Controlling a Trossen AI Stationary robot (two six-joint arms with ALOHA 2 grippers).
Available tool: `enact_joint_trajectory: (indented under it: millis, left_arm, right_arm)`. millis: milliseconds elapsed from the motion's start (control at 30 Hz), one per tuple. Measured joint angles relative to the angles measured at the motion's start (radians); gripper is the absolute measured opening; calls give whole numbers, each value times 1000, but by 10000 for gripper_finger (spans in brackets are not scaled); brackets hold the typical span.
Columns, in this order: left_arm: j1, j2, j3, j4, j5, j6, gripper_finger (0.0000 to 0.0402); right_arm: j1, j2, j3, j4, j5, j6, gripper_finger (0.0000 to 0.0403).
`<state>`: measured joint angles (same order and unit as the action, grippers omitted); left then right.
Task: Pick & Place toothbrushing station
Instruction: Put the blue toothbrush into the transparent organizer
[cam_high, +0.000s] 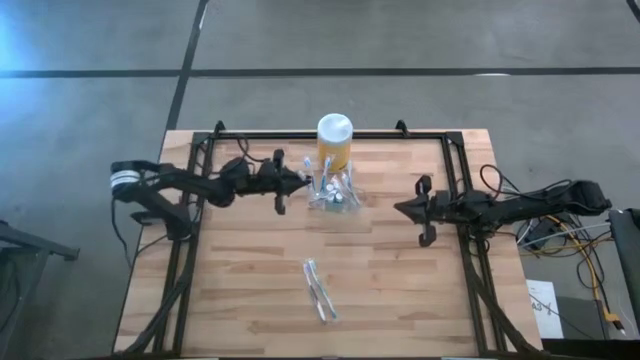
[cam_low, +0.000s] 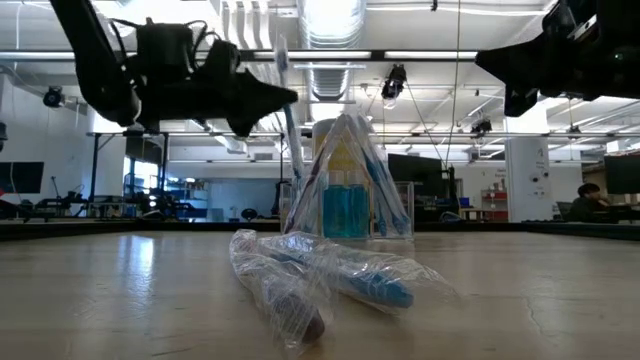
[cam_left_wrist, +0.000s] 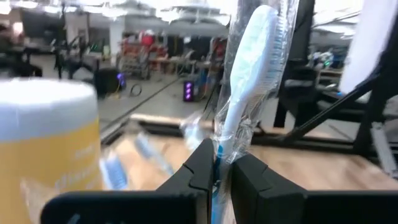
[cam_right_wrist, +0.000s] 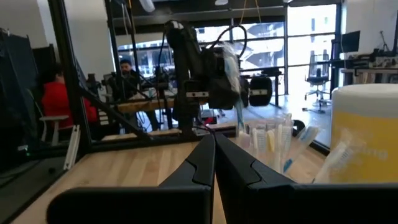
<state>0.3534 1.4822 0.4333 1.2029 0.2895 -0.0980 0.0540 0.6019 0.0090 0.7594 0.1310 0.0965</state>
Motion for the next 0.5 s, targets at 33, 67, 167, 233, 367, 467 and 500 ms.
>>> enact_joint_trajectory:
  millis: [33,67,167,233,367,467,500]
  left_arm:
    - [0,19,5,0,-12,-7,30]
    - [-1,35,8,2,-29,-10,30]
    - [1,76,24,12,-72,-10,30]
    - [5,99,33,12,-80,-16,29]
    - [5,143,39,13,-116,-27,29]
    - [5,177,37,12,-145,-18,29]
    - [5,189,37,13,-147,-16,29]
  right_arm:
    - [0,9,0,6,0,-8,8]
    - [0,13,0,7,0,-17,8]
    - [0,22,0,34,7,-25,8]
    - [0,26,0,38,10,-25,8]
    - [0,28,0,40,29,-25,8]
    - [0,31,0,38,29,-21,8]
    - [0,34,0,40,29,-21,8]
